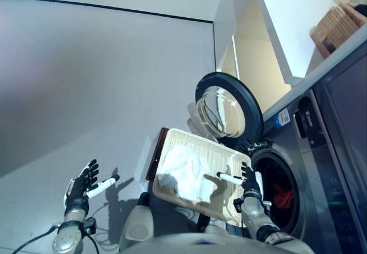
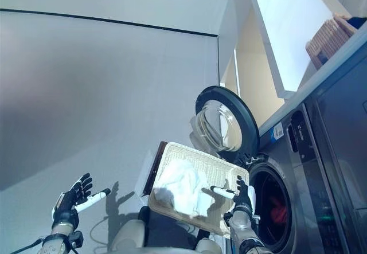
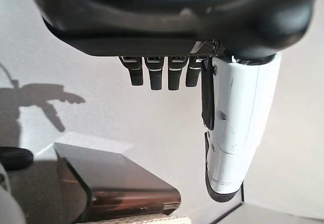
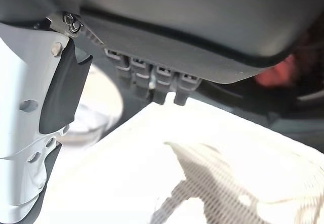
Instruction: Pick up the clothes and place them into the washing machine
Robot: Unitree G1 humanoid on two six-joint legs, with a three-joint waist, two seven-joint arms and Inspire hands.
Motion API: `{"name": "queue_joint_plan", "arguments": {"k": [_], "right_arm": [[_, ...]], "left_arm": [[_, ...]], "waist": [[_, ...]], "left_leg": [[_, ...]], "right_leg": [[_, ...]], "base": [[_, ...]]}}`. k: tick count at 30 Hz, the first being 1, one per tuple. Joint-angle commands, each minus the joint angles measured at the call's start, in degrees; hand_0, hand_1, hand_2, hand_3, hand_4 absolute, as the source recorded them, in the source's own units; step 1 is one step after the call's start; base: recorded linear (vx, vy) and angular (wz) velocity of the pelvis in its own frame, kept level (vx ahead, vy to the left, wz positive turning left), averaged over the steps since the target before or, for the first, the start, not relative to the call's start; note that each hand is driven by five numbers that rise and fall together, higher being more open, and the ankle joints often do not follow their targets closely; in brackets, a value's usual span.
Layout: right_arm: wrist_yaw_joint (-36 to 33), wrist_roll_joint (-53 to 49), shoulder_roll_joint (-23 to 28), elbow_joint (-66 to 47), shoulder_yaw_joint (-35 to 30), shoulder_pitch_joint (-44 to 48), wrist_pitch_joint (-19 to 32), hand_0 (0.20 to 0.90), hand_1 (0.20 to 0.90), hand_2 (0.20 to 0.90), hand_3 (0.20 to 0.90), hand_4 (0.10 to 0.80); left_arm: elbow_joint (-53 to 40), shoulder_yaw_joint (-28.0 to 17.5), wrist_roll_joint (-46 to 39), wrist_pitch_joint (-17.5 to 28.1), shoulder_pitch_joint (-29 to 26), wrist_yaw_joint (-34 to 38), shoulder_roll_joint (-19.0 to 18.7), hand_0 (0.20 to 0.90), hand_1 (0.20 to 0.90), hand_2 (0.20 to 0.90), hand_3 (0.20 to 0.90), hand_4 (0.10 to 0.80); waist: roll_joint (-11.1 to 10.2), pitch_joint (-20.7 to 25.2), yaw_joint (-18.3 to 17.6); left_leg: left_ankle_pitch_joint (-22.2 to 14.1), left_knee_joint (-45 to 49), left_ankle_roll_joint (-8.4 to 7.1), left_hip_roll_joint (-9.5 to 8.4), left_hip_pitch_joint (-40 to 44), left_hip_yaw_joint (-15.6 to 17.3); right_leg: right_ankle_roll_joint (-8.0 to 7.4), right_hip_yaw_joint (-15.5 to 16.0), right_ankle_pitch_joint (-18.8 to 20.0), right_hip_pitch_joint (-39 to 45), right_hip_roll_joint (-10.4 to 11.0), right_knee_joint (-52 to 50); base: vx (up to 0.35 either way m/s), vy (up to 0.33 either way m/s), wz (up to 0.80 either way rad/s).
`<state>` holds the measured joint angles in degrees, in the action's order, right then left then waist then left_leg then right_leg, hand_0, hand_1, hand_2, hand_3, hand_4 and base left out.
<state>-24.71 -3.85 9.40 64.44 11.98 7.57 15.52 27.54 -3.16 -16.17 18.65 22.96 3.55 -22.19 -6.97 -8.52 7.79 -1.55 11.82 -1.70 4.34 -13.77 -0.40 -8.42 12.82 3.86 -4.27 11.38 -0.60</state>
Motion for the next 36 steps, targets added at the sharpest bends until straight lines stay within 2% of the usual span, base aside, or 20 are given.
{"name": "queue_joint_plan", "arguments": {"k": [1, 4, 5, 11, 17, 25, 29, 32, 36], "right_arm": [[-0.8, 8.6, 1.9, -3.6, 3.3, 0.5, 0.4, 0.9, 0.9, 0.9, 0.9, 0.8], [-0.6, 14.9, 1.6, -3.2, 7.2, 0.8, -0.8, 0.9, 0.9, 0.9, 0.9, 0.8], [0.0, 19.1, 1.8, -2.6, 10.3, 2.2, -1.7, 0.9, 0.9, 0.9, 0.9, 0.8], [-1.2, 20.1, -0.1, 0.8, 10.7, 6.3, -3.0, 0.9, 0.9, 0.9, 0.9, 0.8], [-0.9, 24.1, 0.7, -0.7, 13.5, 7.2, -3.3, 0.9, 0.9, 0.9, 0.9, 0.8], [-1.8, 23.6, 0.2, 0.4, 12.4, 9.3, -3.9, 0.9, 0.9, 0.9, 0.9, 0.8], [-2.8, 22.8, -0.4, 2.1, 11.5, 11.0, -4.7, 0.9, 0.9, 0.9, 0.9, 0.8], [-4.0, 21.8, -0.2, 3.0, 10.8, 12.9, -4.8, 0.9, 0.9, 0.9, 0.9, 0.8], [-4.7, 22.2, -0.1, 3.4, 11.5, 14.9, -5.2, 0.9, 0.9, 0.9, 0.9, 0.8]], "left_arm": [[-5.3, -4.1, 1.8, 4.3, 1.9, -0.1, -2.4, 0.9, 0.9, 0.9, 0.9, 0.8], [-6.6, -4.0, 2.3, 4.4, 2.6, -0.6, -3.1, 0.9, 0.9, 0.9, 0.9, 0.8], [-7.3, -3.6, 2.9, 4.4, 2.9, -1.5, -4.3, 0.9, 0.9, 0.9, 0.9, 0.8], [-9.6, -2.8, 2.0, 4.3, 3.1, -2.0, -6.9, 0.9, 0.9, 0.9, 0.9, 0.8], [-9.5, -1.9, 2.5, 4.2, 2.0, -2.2, -8.1, 0.9, 0.9, 0.9, 0.9, 0.8], [-12.9, -1.0, 1.1, 4.3, 1.3, -2.8, -9.7, 0.9, 0.9, 0.9, 0.9, 0.8], [-13.3, -1.0, 0.4, 4.2, 1.0, -2.6, -10.2, 0.9, 0.9, 0.9, 0.9, 0.8], [-14.3, -0.6, -1.1, 4.7, 0.9, -2.7, -11.3, 0.9, 0.9, 0.9, 0.9, 0.8], [-14.3, -0.1, -1.5, 4.6, 0.8, -2.7, -11.9, 0.9, 0.9, 0.9, 0.9, 0.8]], "waist": [[0.3, 2.2, 2.3], [-0.8, 2.4, 3.1], [-1.3, 1.9, 3.9], [-1.4, -0.5, 5.6], [-1.1, -3.2, 5.5], [0.5, -6.6, 4.8], [2.1, -7.6, 4.7], [3.8, -8.3, 4.9], [4.5, -8.5, 5.3]], "left_leg": [[4.4, -10.5, -1.79, 1.52, 3.8, -0.3], [4.1, -10.1, -1.73, 1.36, 3.7, -0.7], [3.7, -9.2, -1.59, 0.95, 3.0, -1.4], [2.3, -4.7, -1.07, -0.43, -0.6, -2.8], [0.6, 0.5, -1.07, -0.83, -4.3, -3.8], [-2.3, 9.8, -0.37, -1.57, -10.3, -5.1], [-3.9, 13.9, 0.06, -1.83, -13.5, -5.4], [-3.5, 15.5, 0.26, -2.69, -16.9, -5.9], [-2.9, 15.2, 0.31, -3.02, -18.2, -6.1]], "right_leg": [[-3.68, 2.4, 1.1, 0.8, 1.2, 0.0], [-3.9, 2.8, 1.3, 1.2, 1.2, 0.0], [-3.93, 3.2, 1.2, 1.4, 1.1, -0.3], [-3.75, 4.5, 0.7, 0.3, 1.6, -2.1], [-3.49, 4.8, 0.1, -1.1, 1.9, -4.0], [-2.94, 4.8, -1.3, -5.1, 3.6, -10.0], [-2.59, 4.3, -2.4, -7.9, 4.4, -13.7], [-2.4, 4.6, -2.7, -10.7, 4.9, -15.5], [-2.24, 5.0, -2.6, -12.3, 4.9, -15.9]], "base": [[0.041, 0.0, 0.07], [0.026, -0.009, 0.1], [0.003, -0.026, 0.06], [-0.053, -0.013, 0.2], [-0.086, -0.01, 0.11], [-0.08, 0.024, 0.07], [-0.094, 0.057, 0.08], [-0.107, 0.05, 0.09], [-0.058, 0.016, 0.13]]}}
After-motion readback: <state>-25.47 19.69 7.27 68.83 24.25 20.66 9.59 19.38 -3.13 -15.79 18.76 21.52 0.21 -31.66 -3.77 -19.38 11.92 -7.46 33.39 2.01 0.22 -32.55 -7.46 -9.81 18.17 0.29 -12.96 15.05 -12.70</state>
